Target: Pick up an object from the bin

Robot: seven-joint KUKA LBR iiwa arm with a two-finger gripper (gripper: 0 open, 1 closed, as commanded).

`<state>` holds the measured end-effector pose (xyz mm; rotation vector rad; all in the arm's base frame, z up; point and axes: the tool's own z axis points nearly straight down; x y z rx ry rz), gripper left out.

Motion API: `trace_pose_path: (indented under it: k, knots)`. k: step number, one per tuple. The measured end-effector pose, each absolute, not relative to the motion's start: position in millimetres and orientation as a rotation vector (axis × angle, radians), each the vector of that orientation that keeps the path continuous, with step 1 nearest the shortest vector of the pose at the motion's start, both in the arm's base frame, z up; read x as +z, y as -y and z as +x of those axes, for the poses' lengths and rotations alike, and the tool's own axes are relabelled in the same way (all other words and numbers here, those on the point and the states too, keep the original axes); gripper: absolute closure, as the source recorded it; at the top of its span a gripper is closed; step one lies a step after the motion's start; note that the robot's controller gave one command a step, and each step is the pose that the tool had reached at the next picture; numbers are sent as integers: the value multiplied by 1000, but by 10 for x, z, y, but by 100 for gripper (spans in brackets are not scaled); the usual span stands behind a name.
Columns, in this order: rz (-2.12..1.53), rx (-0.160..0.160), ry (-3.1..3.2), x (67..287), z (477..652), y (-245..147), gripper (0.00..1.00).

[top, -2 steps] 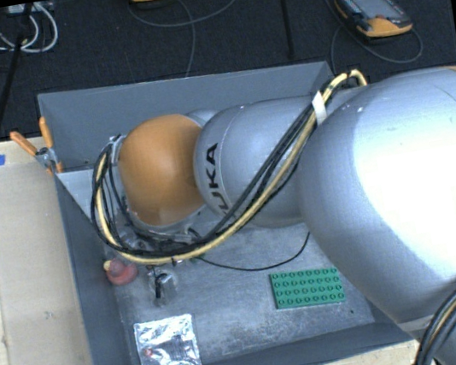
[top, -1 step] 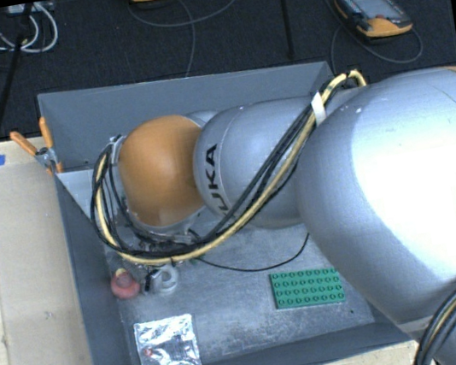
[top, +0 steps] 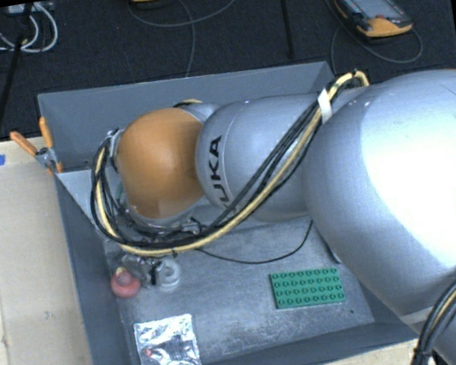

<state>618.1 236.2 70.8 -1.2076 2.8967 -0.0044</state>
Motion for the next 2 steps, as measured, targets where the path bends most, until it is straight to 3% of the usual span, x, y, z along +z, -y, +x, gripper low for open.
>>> trace_pose_path:
  k: [1,2]
  knots:
    - [-1315,-1,-2840,2115,6132,-2356,100]
    - [-1314,3,-2850,2060,6118,-2346,0]
